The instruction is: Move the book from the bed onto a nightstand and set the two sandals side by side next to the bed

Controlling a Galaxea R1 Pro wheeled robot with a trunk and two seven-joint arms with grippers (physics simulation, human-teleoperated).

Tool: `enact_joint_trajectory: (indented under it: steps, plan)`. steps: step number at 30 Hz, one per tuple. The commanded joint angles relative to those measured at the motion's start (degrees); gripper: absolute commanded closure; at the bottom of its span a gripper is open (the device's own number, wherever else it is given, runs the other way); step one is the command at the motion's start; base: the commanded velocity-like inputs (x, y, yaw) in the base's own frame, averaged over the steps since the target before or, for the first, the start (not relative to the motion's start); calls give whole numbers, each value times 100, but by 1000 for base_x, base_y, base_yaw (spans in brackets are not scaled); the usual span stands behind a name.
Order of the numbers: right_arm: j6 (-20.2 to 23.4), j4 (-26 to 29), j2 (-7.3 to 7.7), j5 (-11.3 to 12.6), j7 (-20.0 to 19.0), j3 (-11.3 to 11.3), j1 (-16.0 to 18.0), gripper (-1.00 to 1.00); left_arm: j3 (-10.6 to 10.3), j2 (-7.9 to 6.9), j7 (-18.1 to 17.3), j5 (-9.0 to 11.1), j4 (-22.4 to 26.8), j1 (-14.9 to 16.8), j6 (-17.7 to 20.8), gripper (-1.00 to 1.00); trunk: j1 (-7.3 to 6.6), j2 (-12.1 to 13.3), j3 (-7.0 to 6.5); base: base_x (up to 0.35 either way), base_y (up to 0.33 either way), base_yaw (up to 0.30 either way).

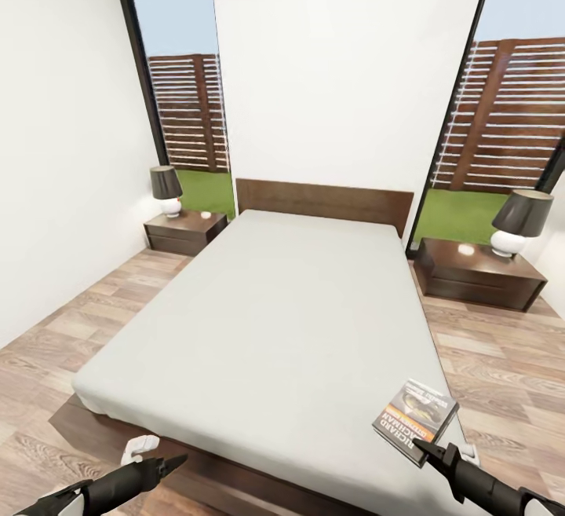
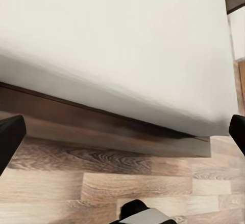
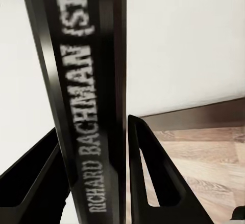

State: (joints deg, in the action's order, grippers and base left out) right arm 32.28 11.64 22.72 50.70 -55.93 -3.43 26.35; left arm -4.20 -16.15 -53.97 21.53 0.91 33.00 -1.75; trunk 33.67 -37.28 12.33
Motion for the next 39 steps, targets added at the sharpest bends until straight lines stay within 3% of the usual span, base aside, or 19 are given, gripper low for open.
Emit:
enact_joint_trajectory:
  steps: [1,3,8,11,14,22,23,26,29,32,39]
  plan:
    - [34,-3,4,55,-5,-34,3,100,-45,23,-3,37,-4,5,-18,-100,2,-7,-1,0,0,0]
    - [33,-3,4,54,-5,-34,6,100,-45,64,80,36,-4,1,-20,-100,2,-7,-19,0,0,0]
    - [32,-4,4,54,-5,-34,7,100,-45,214,722,31,2,-3,-89,-100,2,-7,-65,0,0,0]
    - [32,-6,4,54,-5,-34,7,100,-45,333,1149,28,4,-4,-237,-100,2,-7,-93,0,0,0]
    - [32,-4,4,54,-5,-34,4,100,-56,416,1806,12,5,-4,-302,-100,2,-7,-120,0,0,0]
    - [32,-9,4,54,-5,-34,6,100,-68,938,3267,-23,5,-77,-533,-100,2,-7,-194,0,0,0]
    - [32,-11,4,54,-5,-34,5,100,-70,1097,3528,-106,9,-150,-616,-100,2,-7,-204,0,0,0]
    - [32,-10,4,54,-5,-34,6,100,-71,1268,3751,-383,12,-234,-682,-100,2,-7,-231,0,0,0]
    - [32,-11,4,54,-5,-34,8,100,-72,1335,3829,-697,10,-270,-708,-100,2,-7,-259,0,0,0]
    - [32,-12,4,54,-5,-34,7,100,-72,1358,3855,-831,11,-284,-717,-100,2,-7,-287,0,0,0]
    - [32,-13,4,54,-5,-34,4,100,-64,1361,3866,-887,9,-293,-729,-100,2,-7,-351,0,0,0]
